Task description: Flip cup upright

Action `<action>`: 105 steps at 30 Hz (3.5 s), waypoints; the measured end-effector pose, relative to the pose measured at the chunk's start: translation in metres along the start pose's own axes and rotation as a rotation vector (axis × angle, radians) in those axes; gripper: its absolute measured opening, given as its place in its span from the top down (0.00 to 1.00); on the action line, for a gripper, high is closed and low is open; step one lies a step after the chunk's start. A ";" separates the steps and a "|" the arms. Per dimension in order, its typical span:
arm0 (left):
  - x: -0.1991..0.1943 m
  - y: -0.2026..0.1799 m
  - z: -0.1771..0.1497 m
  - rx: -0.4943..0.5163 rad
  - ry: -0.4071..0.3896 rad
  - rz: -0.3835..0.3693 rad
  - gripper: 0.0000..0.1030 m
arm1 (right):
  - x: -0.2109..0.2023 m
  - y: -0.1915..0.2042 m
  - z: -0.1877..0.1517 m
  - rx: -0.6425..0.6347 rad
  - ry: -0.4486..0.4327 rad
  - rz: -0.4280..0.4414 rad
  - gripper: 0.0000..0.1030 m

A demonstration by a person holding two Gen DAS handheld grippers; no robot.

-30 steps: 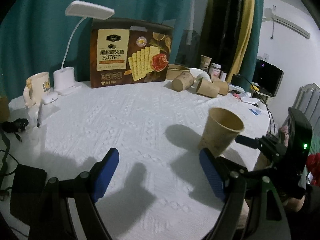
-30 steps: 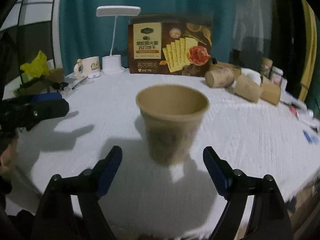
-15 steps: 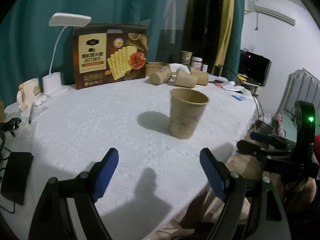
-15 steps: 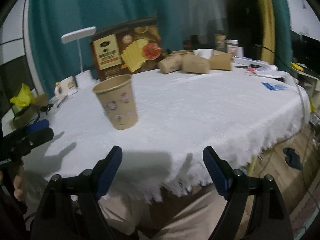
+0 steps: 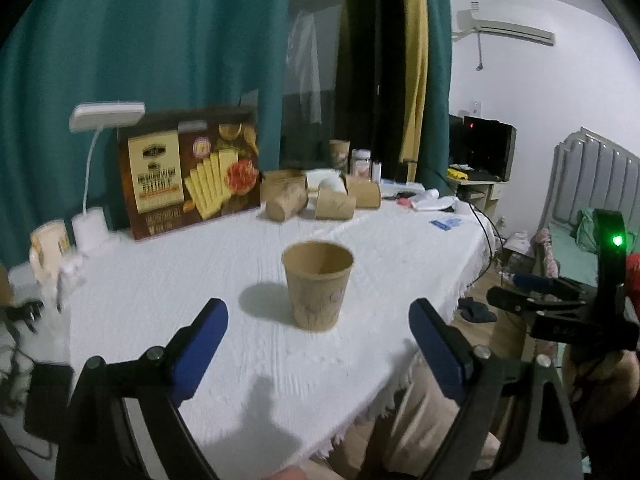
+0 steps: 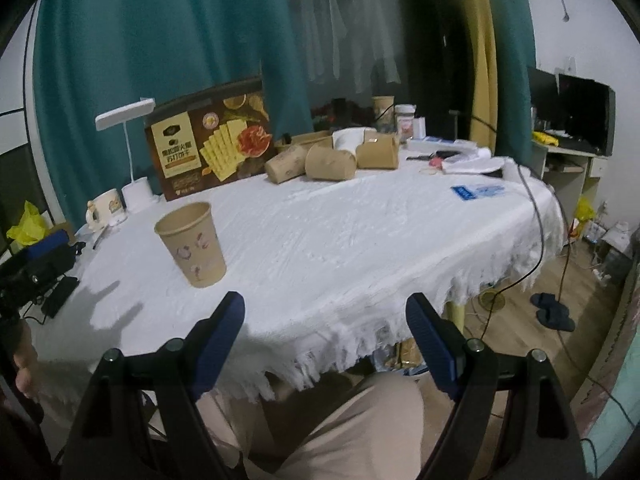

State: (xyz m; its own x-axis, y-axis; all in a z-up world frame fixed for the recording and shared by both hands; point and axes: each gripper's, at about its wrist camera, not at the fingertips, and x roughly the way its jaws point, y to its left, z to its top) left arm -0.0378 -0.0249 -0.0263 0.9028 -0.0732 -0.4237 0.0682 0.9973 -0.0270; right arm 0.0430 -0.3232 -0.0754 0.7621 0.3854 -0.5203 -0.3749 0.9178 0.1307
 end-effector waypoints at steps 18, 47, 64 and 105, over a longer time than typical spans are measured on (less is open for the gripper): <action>-0.048 -0.014 0.061 0.053 -0.237 0.002 0.00 | -0.086 0.019 0.063 -0.046 -0.211 -0.025 0.21; -0.079 0.021 0.060 0.011 -0.319 0.083 0.00 | -0.102 0.069 0.077 -0.111 -0.307 0.016 0.17; -0.069 0.018 0.055 0.018 -0.290 0.078 0.00 | -0.088 0.066 0.075 -0.104 -0.287 0.019 0.17; -0.066 0.014 0.055 0.022 -0.280 0.070 0.00 | -0.086 0.061 0.072 -0.102 -0.286 0.018 0.17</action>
State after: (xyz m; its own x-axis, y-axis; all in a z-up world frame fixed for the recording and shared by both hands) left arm -0.0729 -0.0068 0.0512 0.9876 -0.0058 -0.1568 0.0082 0.9999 0.0145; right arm -0.0075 -0.2930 0.0379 0.8671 0.4260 -0.2582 -0.4297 0.9019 0.0448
